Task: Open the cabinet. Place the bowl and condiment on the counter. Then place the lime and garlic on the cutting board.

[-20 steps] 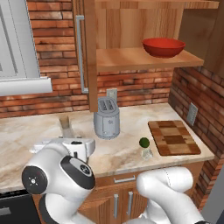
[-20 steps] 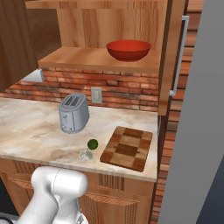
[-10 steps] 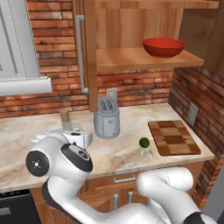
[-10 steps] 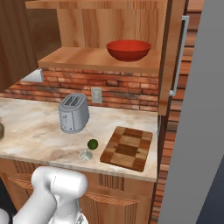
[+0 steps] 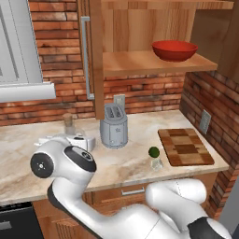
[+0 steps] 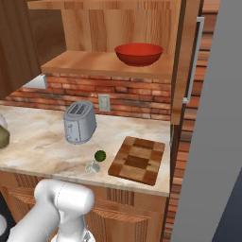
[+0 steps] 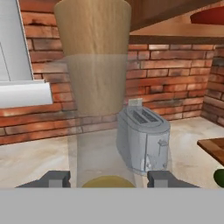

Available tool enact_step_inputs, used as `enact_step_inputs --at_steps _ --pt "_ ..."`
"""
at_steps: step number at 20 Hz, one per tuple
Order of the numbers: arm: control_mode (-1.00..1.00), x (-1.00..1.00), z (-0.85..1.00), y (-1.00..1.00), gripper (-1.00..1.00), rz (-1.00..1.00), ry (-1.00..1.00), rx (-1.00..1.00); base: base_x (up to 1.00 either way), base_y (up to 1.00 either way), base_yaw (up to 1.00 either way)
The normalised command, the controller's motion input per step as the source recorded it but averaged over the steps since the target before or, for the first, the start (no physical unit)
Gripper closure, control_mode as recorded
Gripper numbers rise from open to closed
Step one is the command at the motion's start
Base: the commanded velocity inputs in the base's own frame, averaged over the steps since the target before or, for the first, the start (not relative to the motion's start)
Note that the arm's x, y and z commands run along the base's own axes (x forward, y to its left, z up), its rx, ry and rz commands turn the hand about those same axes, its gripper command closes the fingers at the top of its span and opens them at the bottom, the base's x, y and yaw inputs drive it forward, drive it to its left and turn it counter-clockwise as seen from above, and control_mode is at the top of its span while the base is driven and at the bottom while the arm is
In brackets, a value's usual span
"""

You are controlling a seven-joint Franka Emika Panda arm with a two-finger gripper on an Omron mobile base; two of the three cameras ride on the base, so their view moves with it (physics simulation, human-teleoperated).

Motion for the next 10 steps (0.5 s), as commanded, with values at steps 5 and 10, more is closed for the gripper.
enact_step_inputs --at_steps 5,10 --pt "-1.00 0.28 -0.08 0.19 1.00 0.00 0.00 0.01 0.00 0.00 0.00" --pt "-1.00 0.28 -0.11 0.21 1.00 0.00 0.00 0.00 0.00 0.00 0.00"
